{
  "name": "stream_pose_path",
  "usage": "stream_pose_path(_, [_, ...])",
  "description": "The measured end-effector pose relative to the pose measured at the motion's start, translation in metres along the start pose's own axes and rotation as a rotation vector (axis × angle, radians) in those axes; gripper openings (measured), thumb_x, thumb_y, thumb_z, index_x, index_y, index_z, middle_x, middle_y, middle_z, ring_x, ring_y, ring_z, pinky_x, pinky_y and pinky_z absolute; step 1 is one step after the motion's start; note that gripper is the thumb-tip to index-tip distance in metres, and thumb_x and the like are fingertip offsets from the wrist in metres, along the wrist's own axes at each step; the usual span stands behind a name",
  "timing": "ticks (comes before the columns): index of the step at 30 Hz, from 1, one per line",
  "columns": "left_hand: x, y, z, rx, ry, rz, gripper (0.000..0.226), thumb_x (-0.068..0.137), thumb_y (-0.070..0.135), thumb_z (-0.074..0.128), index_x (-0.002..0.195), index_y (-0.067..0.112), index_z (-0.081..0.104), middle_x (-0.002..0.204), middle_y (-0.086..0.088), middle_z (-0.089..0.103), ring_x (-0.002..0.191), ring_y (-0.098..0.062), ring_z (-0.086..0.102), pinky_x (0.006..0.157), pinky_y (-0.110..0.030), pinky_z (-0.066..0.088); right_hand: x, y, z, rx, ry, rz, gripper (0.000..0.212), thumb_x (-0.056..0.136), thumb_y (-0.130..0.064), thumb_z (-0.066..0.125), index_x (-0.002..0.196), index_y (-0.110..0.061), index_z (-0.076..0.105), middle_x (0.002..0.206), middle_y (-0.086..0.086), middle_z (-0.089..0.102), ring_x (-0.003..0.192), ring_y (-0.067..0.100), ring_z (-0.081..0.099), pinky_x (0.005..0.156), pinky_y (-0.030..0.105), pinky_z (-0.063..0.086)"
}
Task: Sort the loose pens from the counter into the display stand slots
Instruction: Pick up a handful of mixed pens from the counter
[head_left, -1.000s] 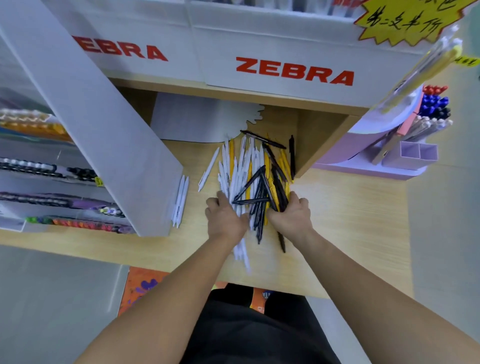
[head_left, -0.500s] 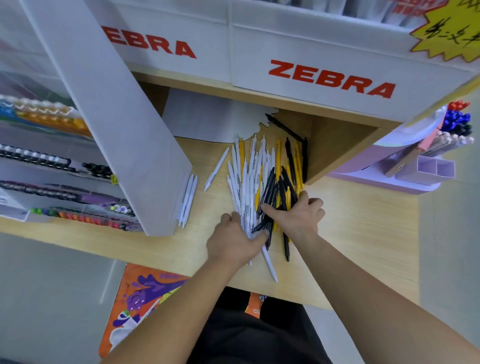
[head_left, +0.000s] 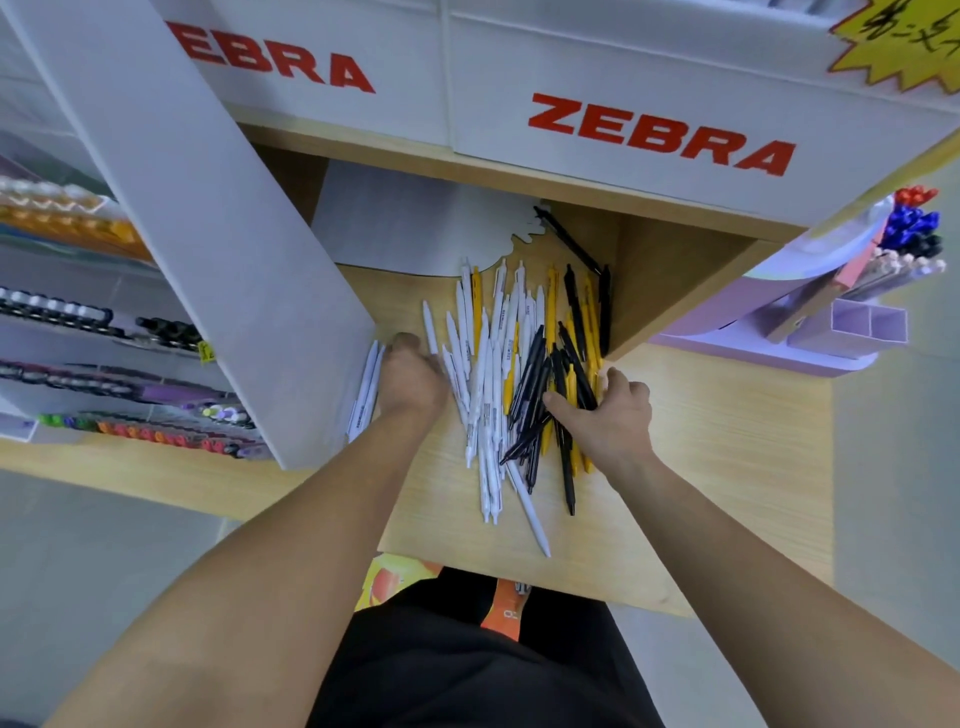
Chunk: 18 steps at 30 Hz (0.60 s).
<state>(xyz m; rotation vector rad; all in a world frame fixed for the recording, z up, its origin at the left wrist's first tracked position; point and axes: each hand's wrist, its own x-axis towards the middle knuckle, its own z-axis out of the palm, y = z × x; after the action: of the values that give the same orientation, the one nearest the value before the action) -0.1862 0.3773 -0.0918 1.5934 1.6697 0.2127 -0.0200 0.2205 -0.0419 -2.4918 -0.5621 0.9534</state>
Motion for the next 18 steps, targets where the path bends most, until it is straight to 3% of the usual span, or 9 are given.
stream_pose_path(3, [-0.022,-0.012,0.001,-0.018,-0.027,0.049,0.021,0.103,0.017,0.057,0.119,0.003,0.061,0.103,-0.016,0.070,0.094,-0.033,0.068,0.074,-0.034,0.051,-0.016,0.000,-0.003,-0.068,0.109,-0.313,0.071,0.093,-0.049,0.066,0.149,-0.012,0.043,0.140,0.007,0.046,0.136,0.025,0.038,0.105,0.035,0.039])
stream_pose_path(6, [-0.043,-0.011,0.003,-0.014,-0.066,0.094,0.037,0.102,0.036,0.063,0.123,0.005,0.063,0.116,-0.013,0.060,0.096,-0.026,0.060,0.077,-0.028,0.043,-0.008,-0.019,-0.007,-0.031,0.088,-0.481,0.064,0.098,-0.055,0.057,0.148,-0.014,0.049,0.141,0.002,0.053,0.135,0.017,0.044,0.105,0.028,0.038])
stream_pose_path(8, [-0.054,-0.009,0.004,0.013,-0.119,0.124,0.059,0.099,0.046,0.064,0.143,0.009,0.054,0.134,-0.011,0.052,0.114,-0.025,0.057,0.096,-0.032,0.047,0.016,-0.037,-0.004,0.006,0.094,-0.496,0.062,0.100,-0.056,0.052,0.145,-0.015,0.051,0.142,0.005,0.054,0.135,0.022,0.047,0.106,0.031,0.039])
stream_pose_path(10, [-0.061,-0.008,0.004,0.031,-0.182,0.146,0.076,0.099,0.052,0.064,0.158,0.011,0.039,0.153,-0.009,0.041,0.138,-0.026,0.044,0.114,-0.031,0.036,0.048,-0.053,0.001,-0.042,0.085,-0.490,0.064,0.099,-0.063,0.046,0.147,-0.022,0.046,0.148,0.006,0.048,0.140,0.027,0.041,0.112,0.038,0.038])
stream_pose_path(12, [-0.064,-0.008,0.002,0.056,-0.256,0.168,0.084,0.100,0.054,0.061,0.164,0.012,0.026,0.166,-0.005,0.027,0.153,-0.023,0.023,0.119,-0.026,0.020,0.083,-0.062,0.007,-0.168,0.026,-0.424,0.081,0.094,-0.073,0.040,0.157,-0.024,0.029,0.164,0.005,0.027,0.153,0.028,0.020,0.122,0.047,0.028])
stream_pose_path(15, [-0.067,-0.013,-0.002,0.045,-0.362,0.174,0.090,0.100,0.058,0.057,0.168,0.016,0.014,0.175,0.000,0.009,0.160,-0.017,0.006,0.126,-0.031,0.010,0.125,-0.064,0.016,-0.286,-0.063,-0.331,0.101,0.086,-0.085,0.037,0.163,-0.028,0.003,0.171,0.000,-0.011,0.157,0.024,-0.015,0.128,0.048,0.001])
stream_pose_path(18, [-0.067,-0.020,-0.002,-0.004,-0.408,0.162,0.091,0.100,0.058,0.057,0.168,0.019,0.011,0.176,0.005,0.002,0.160,-0.012,0.000,0.124,-0.027,0.006,0.146,-0.063,0.022,-0.406,-0.012,-0.333,0.097,0.090,-0.079,0.040,0.162,-0.024,0.007,0.170,0.003,-0.008,0.157,0.029,-0.010,0.128,0.045,-0.001])
